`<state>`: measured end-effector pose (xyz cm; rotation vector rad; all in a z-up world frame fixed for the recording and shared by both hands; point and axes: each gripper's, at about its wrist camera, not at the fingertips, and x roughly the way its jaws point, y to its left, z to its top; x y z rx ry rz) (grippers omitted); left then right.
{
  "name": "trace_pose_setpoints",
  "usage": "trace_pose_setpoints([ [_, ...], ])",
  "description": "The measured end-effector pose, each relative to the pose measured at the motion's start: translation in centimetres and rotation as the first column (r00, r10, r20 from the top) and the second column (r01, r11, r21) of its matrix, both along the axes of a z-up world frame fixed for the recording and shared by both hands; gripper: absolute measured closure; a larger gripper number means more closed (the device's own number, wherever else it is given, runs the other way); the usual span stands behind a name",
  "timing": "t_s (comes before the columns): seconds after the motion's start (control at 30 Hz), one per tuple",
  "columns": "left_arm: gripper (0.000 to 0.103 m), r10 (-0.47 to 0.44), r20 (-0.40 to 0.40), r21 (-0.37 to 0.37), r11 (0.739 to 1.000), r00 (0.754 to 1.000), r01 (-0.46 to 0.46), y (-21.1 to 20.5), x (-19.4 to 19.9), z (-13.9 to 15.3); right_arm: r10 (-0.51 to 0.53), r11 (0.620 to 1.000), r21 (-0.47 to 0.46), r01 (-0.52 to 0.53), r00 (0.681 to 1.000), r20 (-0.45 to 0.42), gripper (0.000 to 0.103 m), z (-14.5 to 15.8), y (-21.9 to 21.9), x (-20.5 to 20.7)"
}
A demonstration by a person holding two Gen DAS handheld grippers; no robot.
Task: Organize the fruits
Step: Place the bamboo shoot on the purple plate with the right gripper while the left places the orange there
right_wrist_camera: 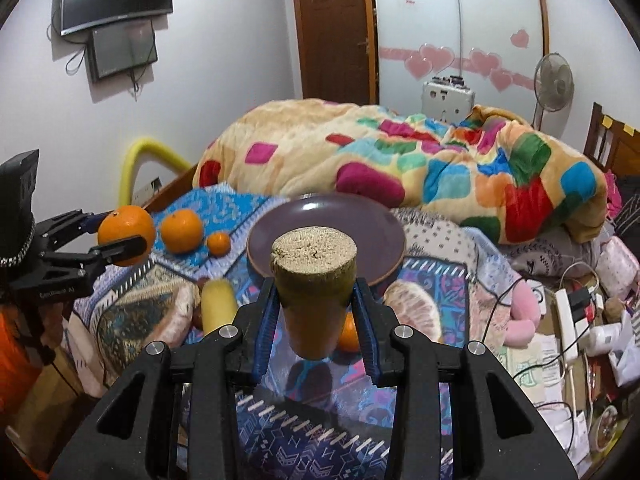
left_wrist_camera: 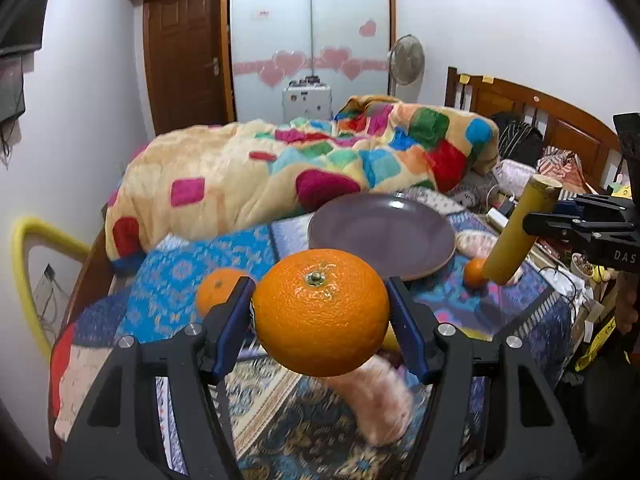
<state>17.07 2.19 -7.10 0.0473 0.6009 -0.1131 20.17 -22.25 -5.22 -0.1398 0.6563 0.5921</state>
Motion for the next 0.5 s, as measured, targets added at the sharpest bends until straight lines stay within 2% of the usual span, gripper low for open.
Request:
trace_pose_setpoints([
  [0.13,0.037,-0.004,0.023,0.008,1.0,1.0,0.004,-0.9,1.4,0.5,0.001,1.0,0.001,-0.001,1.0,0.026,0.07,0.8,-0.1,0.2],
  [0.5,0.037,-0.011,0.016,0.001,1.0,1.0,0.011,-2.0,6.4,0.6,-0.029,1.0,-0.004,0.029,0.998,0.052,0.07,1.1,-0.5,2.8],
])
